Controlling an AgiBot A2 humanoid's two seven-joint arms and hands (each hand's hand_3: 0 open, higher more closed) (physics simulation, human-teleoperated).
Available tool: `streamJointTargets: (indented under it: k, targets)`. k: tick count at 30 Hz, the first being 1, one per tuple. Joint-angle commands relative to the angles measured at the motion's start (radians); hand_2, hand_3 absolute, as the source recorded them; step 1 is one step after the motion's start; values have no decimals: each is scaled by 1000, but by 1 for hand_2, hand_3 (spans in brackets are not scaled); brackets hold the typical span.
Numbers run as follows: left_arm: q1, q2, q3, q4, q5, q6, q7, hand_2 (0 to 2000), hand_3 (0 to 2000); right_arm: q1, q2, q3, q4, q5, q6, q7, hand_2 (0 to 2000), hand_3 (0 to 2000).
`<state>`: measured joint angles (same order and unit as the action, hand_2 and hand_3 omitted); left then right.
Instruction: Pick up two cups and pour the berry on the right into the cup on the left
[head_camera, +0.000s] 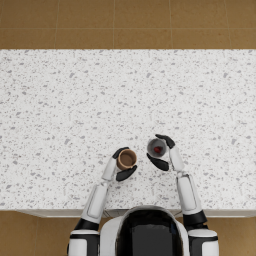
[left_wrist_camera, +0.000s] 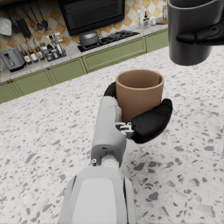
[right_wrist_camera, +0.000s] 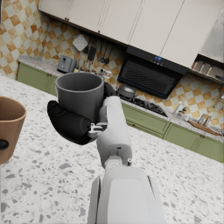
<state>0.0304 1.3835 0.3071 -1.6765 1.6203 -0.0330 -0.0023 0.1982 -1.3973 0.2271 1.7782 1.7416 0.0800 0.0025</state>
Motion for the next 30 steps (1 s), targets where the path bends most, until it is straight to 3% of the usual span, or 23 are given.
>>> streamJointTargets:
  k: [1,20,30]
  targets:
    - [45,26,4,34,3,0,0,2000,1280,50,-28,3,40,32,0,0,2000,1280]
    - [82,70,20,71,11,-1,1,2000,1280,109,-96,72,140,641,18,3,2000,1280]
    - [82,79,2,64,119,-1,0,2000,1280,105,-107,75,167,963,25,5,2000,1280]
